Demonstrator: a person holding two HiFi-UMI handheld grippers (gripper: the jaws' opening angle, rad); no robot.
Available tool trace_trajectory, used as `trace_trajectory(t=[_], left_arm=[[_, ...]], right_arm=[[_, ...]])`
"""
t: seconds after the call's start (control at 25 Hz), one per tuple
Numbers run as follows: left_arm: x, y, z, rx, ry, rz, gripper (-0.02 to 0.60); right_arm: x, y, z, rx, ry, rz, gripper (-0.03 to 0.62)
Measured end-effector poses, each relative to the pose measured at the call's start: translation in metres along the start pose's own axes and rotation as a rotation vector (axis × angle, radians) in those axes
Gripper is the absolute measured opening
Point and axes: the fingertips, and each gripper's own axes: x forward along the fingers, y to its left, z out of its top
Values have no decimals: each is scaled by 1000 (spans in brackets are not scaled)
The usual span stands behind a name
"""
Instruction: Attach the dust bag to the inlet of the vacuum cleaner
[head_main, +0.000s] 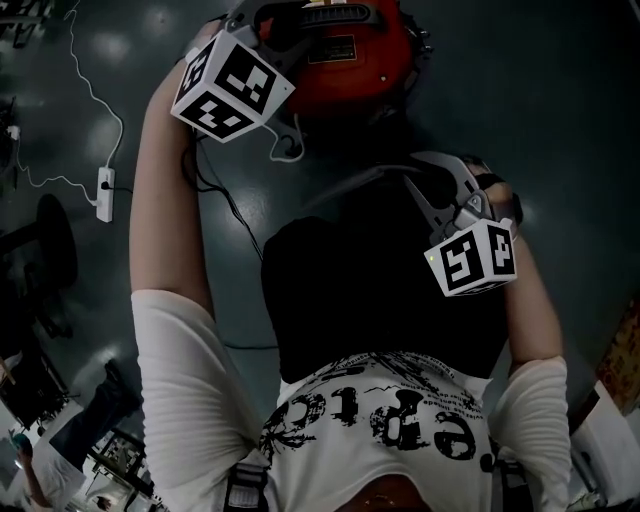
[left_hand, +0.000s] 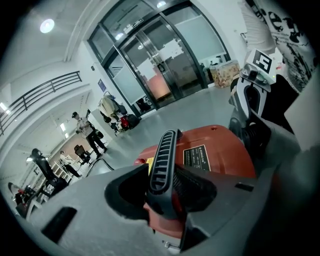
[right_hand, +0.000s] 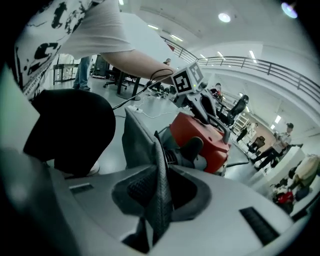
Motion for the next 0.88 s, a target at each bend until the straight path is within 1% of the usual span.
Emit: trace_trajectory(t=[0.08,0.24,0.32,0.52,0.64,0.76,0.88], left_arm=[[1,0,2,4,-3,3,135],[0,1,2,6,-18,9,135],[0,0,3,0,-28,12,135],[-1,2,6,-43,-65,29,143],[0,1,6,-40,-55,14,143],[0,1,6,-32,-29,0,143],[-1,1,6,-36,-23,4,143]], right_arm=[[2,-4,2,20,9,-1,48],[5,-9,-1,10,8,-43,48],[5,-13,-4,29,6,-64,49],[10,-20,-4,52,8,-109,54],[11,-24,-4,47,13,-122,55],[12,-29,-2,65,21,-136,58],[14,-33,-4,88,18,-152,61]])
